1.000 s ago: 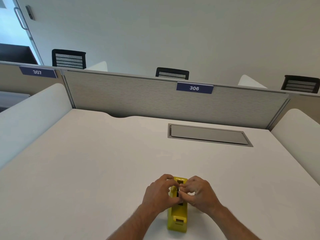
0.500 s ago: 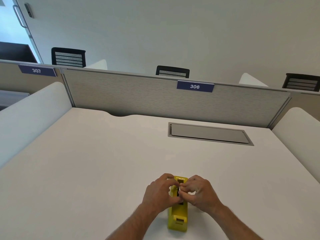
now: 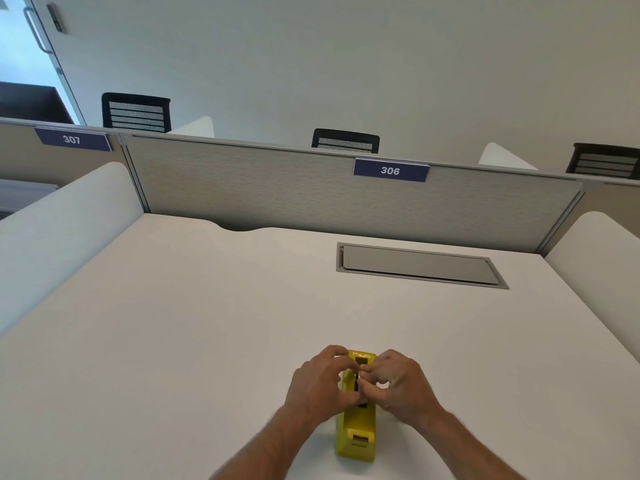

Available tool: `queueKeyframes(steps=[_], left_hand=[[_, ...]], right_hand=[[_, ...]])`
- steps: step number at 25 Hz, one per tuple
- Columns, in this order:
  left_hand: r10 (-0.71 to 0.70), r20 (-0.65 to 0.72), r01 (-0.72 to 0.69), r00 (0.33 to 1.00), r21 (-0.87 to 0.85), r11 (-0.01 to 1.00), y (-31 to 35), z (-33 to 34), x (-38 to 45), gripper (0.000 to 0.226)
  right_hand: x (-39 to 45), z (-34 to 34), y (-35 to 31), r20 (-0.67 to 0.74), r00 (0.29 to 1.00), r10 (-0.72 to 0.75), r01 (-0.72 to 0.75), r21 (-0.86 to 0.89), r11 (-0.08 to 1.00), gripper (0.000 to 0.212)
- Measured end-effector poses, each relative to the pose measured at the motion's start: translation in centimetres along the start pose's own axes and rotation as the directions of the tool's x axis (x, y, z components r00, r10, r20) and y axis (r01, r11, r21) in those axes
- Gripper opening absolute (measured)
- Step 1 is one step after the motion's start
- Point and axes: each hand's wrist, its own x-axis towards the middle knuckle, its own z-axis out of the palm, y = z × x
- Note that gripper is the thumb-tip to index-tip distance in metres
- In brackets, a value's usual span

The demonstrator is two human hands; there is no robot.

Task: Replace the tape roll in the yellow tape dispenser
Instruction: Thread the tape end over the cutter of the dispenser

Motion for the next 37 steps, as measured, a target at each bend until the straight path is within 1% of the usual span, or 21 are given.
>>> queueKeyframes(steps=[4,7,9,16,21,30,35,37], left_hand=[[0.001,0.007,-0.001,1.000,-0.005,1.000,0.07,0.01,0.01,0.058],[-0.004,0.013,0.004,1.000,-0.007,1.000,-0.03,0.05,0.03,0.056],[-0.007,0.018,0.007,1.000,-0.001,1.000,-0.05,0.02,0.07,0.055],[-0.007,0.010,0.007,1.000,-0.006,1.000,0.10,-0.06,0.03,0.055],[-0.010,0.012,0.010,1.000,0.001,1.000,0.02,-0.03,0.05,0.054],[-0.004,-0.004,0.004,1.000,-0.013,1.000,-0.02,0.13,0.02,0.060],[0.002,-0.005,-0.002,1.000,-0.014,1.000,-0.07,0.22,-0.01,0.060],[0.003,-0.003,-0.003,1.000,-0.005,1.000,-0.07,0.20,0.00,0.059]], right_hand=[[0.08,0.03,-0.13,0.000,1.000,-0.008,0.008,-0.014,1.000,0.011],[0.05,-0.27,0.18,0.007,1.000,-0.011,0.011,-0.006,1.000,0.007],[-0.01,-0.40,0.31,0.009,1.000,-0.009,0.008,0.006,1.000,0.008],[0.28,-0.47,0.46,0.036,0.999,-0.021,0.020,0.015,1.000,0.003],[0.12,-0.56,0.62,0.055,0.998,-0.031,0.031,0.013,0.999,0.006],[0.14,-0.49,0.31,0.050,0.998,-0.032,0.031,0.034,0.999,0.006],[-0.03,-0.41,0.33,0.047,0.999,-0.011,0.009,0.037,0.999,0.008],[0.00,-0.44,0.24,0.039,0.999,-0.027,0.026,0.024,0.999,0.008]])
